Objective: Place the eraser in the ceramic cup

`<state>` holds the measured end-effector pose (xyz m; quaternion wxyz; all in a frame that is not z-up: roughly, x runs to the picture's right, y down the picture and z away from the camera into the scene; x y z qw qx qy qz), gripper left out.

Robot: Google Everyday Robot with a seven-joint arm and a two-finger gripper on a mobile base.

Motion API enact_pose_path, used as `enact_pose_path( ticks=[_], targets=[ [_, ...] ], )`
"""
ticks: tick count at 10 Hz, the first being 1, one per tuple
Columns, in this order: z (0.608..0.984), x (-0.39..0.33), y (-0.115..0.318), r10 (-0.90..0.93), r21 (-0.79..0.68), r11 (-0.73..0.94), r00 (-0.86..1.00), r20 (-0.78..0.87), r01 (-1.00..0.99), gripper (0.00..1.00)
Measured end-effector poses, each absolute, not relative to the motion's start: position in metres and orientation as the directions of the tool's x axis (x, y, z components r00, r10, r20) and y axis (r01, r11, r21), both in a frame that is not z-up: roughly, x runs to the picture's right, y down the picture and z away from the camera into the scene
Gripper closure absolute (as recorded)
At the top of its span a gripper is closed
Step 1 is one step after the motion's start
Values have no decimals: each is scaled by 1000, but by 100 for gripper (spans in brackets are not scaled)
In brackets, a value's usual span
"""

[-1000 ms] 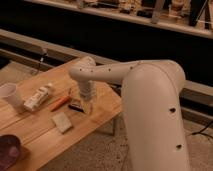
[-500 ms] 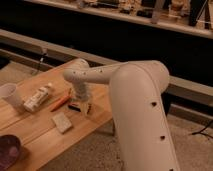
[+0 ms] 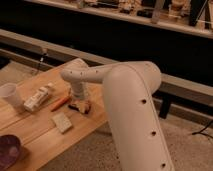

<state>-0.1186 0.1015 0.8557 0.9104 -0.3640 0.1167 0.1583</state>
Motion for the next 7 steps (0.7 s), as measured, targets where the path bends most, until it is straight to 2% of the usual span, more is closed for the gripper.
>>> enact_pose_path(
  ticks=[5,7],
  targets=[
    [863,-125,95,248,-608,681,910,-333,-408,37],
    [865,-124,92,270,-604,672,901,-339,-428,58]
  ],
)
